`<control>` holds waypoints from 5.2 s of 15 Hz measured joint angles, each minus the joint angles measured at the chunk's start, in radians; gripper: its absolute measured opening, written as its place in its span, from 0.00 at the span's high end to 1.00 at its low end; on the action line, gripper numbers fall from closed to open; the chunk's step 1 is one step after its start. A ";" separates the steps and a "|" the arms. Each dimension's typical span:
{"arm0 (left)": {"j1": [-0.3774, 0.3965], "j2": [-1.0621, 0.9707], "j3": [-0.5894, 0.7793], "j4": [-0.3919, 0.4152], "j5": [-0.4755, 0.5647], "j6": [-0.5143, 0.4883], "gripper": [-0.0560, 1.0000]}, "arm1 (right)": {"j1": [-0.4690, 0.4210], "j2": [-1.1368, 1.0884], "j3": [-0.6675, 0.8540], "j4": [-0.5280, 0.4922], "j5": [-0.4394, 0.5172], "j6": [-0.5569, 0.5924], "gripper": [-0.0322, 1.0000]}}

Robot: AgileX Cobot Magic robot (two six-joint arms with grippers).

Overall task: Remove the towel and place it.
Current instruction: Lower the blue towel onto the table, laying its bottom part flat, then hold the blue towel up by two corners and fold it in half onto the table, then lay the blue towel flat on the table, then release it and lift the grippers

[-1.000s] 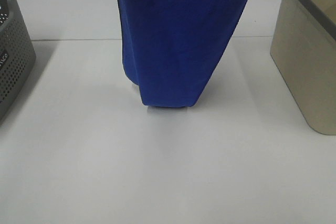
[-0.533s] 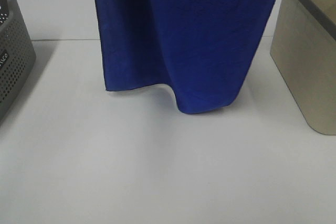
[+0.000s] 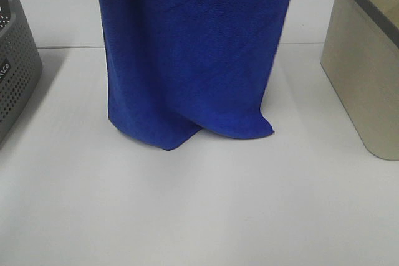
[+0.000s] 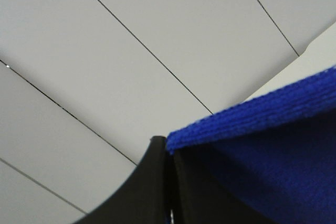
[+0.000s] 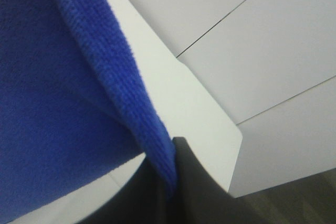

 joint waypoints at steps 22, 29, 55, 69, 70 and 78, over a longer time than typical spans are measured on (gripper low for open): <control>0.091 0.561 -0.555 -0.509 0.370 0.280 0.95 | -0.164 0.527 -0.323 0.139 0.276 0.281 0.97; 0.149 0.526 -0.534 -0.773 0.521 0.387 0.95 | -0.164 0.519 -0.322 0.331 0.501 0.118 0.97; 0.147 -0.279 0.938 -1.193 0.504 0.274 0.95 | -0.159 -0.037 0.726 0.681 0.498 -0.058 0.97; 0.065 -0.325 1.203 -1.317 0.469 0.323 0.95 | -0.152 -0.075 1.021 0.719 0.491 -0.083 0.97; 0.065 -0.319 1.209 -1.314 0.469 0.323 0.95 | -0.152 -0.075 1.032 0.731 0.491 -0.083 0.97; -0.001 -0.308 1.276 -1.340 0.469 0.325 0.95 | -0.152 -0.076 1.107 0.759 0.488 -0.080 0.97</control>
